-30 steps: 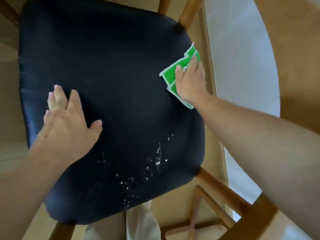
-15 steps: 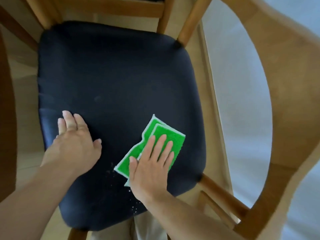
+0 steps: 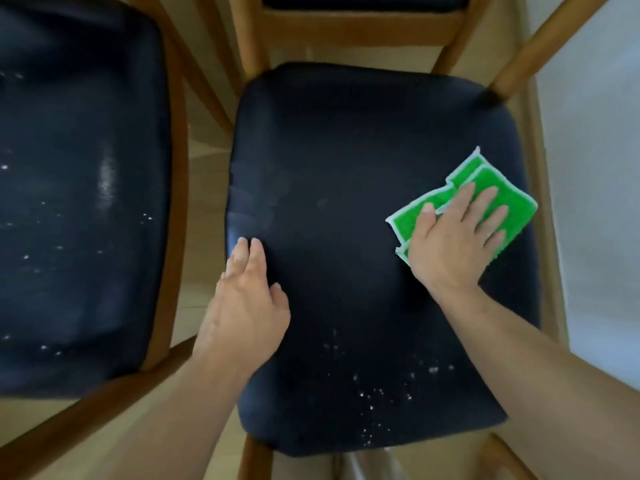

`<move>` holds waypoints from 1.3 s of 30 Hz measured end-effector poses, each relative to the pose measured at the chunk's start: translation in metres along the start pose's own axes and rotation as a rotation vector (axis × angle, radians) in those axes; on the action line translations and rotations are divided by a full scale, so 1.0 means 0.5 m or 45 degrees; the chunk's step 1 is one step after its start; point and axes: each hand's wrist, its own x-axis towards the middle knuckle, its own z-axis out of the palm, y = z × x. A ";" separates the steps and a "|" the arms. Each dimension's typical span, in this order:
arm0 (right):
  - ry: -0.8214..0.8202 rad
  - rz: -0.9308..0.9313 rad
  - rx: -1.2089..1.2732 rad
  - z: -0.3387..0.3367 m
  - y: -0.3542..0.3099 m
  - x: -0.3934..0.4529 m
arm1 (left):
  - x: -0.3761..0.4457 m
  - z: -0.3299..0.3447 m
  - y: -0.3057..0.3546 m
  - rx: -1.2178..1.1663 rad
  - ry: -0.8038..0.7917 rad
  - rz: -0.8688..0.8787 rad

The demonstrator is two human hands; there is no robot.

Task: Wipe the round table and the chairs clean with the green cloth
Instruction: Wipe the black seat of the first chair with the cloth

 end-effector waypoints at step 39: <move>-0.414 -2.150 -0.495 0.015 -0.276 -0.122 | -0.034 -0.009 -0.079 -0.714 0.526 -0.482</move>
